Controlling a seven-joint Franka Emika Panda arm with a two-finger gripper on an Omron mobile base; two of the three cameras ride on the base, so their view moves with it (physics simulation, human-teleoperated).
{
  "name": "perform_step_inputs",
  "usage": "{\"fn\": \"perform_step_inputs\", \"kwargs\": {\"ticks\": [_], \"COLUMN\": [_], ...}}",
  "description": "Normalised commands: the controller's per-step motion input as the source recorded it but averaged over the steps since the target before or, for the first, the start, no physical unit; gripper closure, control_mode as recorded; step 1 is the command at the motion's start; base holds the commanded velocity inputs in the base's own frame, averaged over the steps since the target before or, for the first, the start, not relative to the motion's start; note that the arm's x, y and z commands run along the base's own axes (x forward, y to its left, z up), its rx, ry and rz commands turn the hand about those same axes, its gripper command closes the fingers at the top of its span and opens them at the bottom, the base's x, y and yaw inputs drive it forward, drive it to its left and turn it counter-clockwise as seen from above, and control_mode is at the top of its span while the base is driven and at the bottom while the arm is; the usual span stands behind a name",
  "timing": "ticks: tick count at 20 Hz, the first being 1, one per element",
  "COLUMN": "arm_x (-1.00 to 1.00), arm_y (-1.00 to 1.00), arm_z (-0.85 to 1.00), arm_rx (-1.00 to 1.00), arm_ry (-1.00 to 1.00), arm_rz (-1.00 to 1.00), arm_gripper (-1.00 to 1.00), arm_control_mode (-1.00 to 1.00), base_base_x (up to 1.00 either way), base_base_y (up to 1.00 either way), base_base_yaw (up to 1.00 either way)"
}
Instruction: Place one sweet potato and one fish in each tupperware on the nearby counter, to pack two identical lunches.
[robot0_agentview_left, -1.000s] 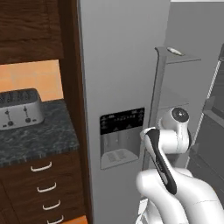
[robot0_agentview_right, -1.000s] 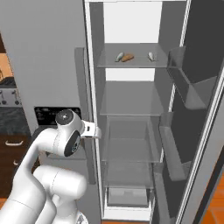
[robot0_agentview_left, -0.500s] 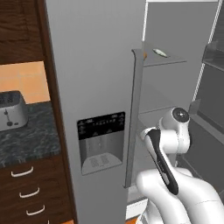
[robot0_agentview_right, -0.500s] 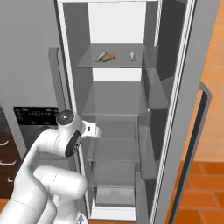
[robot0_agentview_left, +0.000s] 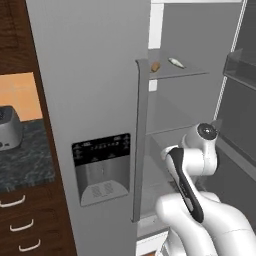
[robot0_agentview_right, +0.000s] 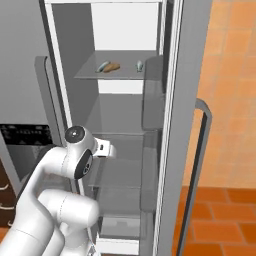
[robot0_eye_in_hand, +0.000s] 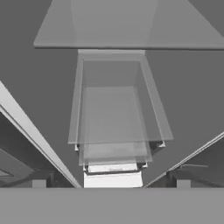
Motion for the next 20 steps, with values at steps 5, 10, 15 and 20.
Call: {"fn": "perform_step_inputs", "kwargs": {"ticks": [5,10,15,20], "arm_x": [0.0,0.0,0.0,0.03], "arm_y": [0.0,0.0,0.0,-0.04], "arm_z": [0.0,0.0,0.0,0.05], "arm_rx": [0.0,0.0,0.0,0.0], "arm_ry": [0.0,0.0,0.0,-0.02], "arm_rz": [0.0,0.0,0.0,-0.01], "arm_gripper": [-1.0,-1.0,-1.0,-1.0], "arm_control_mode": [1.0,1.0,1.0,-1.0], "base_base_x": [0.56,0.42,0.33,0.05], "base_base_y": [-0.06,-0.43,-0.2,0.0], "base_base_yaw": [0.1,0.16,0.09,0.0]}}
